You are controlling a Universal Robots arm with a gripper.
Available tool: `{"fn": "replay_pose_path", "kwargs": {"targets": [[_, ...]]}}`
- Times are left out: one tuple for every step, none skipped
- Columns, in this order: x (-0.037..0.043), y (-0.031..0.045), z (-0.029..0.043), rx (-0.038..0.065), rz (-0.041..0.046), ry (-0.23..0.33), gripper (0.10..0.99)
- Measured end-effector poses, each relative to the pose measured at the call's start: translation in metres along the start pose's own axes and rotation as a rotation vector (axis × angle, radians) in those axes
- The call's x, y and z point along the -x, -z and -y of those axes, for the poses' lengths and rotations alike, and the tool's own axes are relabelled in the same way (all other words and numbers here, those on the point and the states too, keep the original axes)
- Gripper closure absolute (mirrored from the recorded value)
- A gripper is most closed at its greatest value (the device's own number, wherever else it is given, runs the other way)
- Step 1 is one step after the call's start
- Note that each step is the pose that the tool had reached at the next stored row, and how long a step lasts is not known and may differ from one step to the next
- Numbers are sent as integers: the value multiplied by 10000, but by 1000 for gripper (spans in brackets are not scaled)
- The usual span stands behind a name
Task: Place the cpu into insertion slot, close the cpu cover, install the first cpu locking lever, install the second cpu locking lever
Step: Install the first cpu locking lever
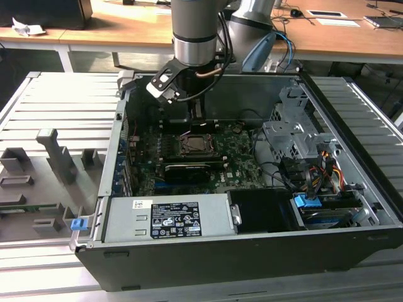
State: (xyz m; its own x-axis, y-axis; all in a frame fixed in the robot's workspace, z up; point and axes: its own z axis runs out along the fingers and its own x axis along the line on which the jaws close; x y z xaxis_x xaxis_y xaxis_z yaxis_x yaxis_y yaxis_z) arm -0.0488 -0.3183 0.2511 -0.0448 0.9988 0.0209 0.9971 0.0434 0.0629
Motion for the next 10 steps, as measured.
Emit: {"fn": "replay_pose_path", "kwargs": {"targets": [[0,2,0,-4,4,73,980],[0,0,0,-13,-20,492,980],[0,-2,0,-25,-54,1041,980],[0,-4,0,-33,-81,1466,980],[0,-7,8,-35,-95,1657,980],[0,-10,17,-42,-108,1901,980],[-1,-11,27,-46,-120,2088,980],[0,-12,28,-49,-126,2209,980],[0,-13,29,-51,-132,2316,980],[0,-14,28,-53,-137,2401,980]]}}
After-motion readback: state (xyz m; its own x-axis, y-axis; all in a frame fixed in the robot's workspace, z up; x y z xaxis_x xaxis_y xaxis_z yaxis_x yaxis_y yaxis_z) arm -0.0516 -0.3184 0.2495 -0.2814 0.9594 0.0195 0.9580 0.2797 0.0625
